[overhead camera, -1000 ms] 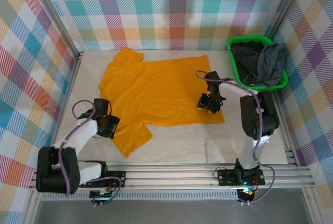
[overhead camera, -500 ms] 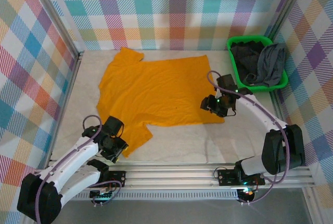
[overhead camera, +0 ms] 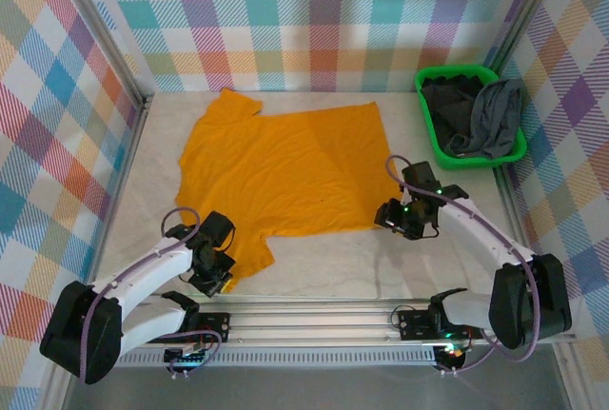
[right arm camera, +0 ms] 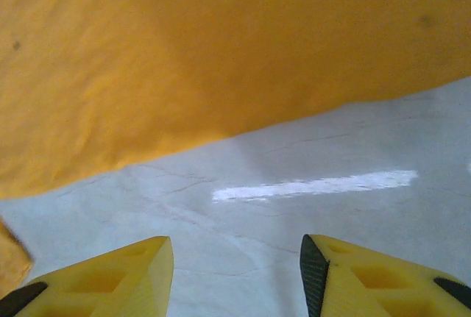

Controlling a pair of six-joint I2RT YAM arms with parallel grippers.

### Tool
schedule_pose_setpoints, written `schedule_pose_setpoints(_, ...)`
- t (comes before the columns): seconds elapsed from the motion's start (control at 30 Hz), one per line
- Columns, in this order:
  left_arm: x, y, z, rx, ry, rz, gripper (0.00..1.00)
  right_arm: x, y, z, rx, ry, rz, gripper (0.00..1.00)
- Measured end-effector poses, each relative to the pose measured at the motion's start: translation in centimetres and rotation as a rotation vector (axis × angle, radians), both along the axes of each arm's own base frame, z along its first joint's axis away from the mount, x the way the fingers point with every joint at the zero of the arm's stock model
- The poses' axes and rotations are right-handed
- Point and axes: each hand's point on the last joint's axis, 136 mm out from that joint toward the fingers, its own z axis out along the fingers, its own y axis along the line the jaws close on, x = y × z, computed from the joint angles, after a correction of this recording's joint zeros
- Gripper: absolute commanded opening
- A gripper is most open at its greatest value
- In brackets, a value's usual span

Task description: Fold and stack the t-shirts

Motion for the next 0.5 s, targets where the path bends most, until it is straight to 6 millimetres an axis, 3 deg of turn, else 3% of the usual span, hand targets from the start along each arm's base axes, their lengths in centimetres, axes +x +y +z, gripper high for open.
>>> schedule_pose_setpoints(0.2,0.5,0.1,0.5,0.000,-0.046,-0.015,0.00,-1.0,-4.2,-2.8,-0.052,0.048,-0.195,0.45)
schedule_pose_setpoints(0.5,1.8,-0.2,1.8,-0.030,-0.156,-0.015,0.00,1.0,-5.2,-5.0,-0.062,0.088,-0.246,0.38)
